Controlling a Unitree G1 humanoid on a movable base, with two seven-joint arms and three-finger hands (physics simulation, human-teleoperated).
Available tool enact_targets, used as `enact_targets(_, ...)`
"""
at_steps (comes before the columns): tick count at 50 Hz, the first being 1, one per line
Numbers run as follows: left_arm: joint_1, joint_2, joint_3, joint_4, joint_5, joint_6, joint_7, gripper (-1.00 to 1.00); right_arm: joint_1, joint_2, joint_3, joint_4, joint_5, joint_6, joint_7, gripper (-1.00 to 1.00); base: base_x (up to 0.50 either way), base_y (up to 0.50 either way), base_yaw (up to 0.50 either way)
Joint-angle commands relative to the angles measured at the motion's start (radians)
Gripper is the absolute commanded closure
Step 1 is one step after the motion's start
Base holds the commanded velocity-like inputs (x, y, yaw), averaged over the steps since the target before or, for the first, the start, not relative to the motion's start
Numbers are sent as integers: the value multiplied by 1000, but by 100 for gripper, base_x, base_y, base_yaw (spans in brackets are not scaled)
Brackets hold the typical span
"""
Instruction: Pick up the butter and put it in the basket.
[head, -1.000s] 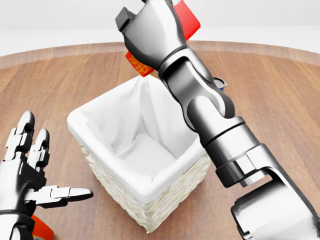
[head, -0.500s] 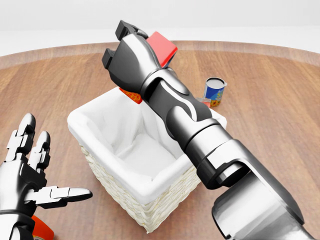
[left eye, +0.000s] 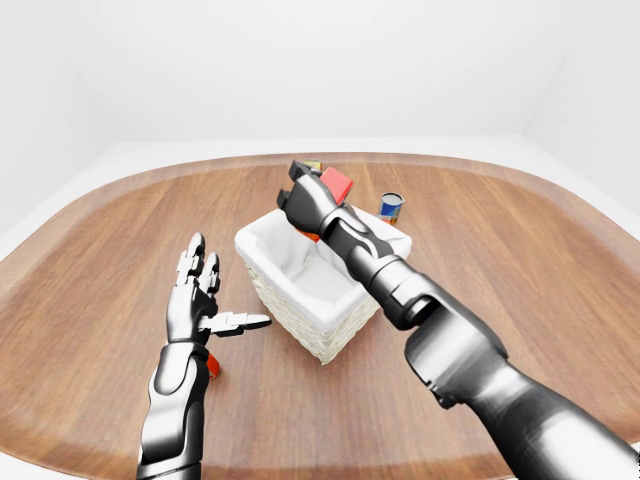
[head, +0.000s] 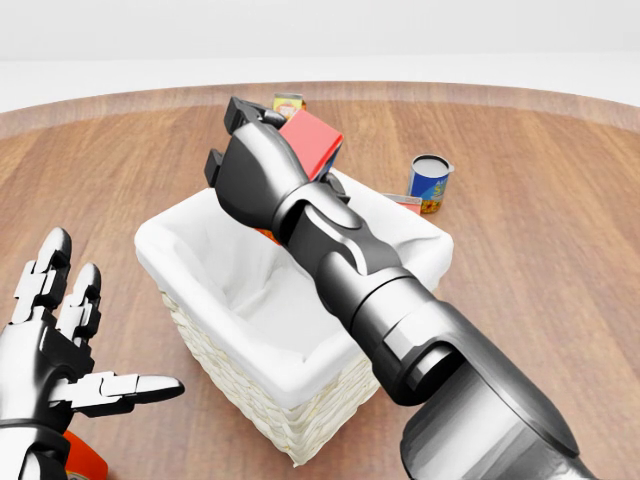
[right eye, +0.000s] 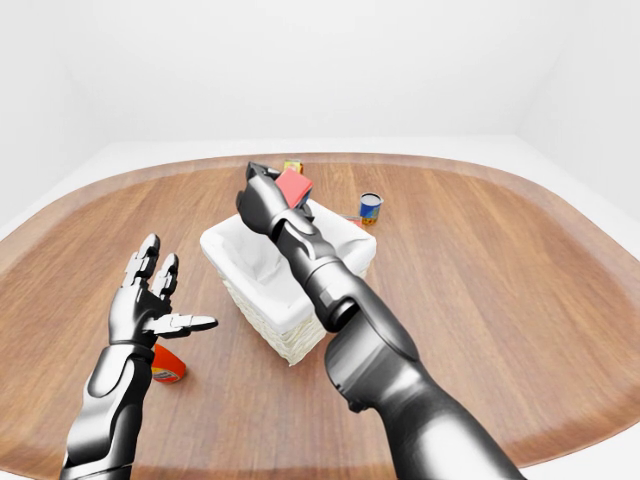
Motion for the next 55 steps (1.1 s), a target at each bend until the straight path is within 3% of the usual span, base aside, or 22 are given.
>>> enact_targets(1, -2, 1, 1, 4, -2, -1, 0, -100, -4, 18, 25, 29, -21, 5, -42, 100, 0, 0, 0)
enact_targets(31, -4, 3, 3, 20, -4, -13, -2, -100, 49, 32, -70, 127, -21, 5, -79, 100, 0, 0, 0)
enact_targets(55, -1, 5, 9, 18, -12, -12, -6, -100, 89, 74, -42, 147, -21, 5, -90, 100, 0, 0, 0)
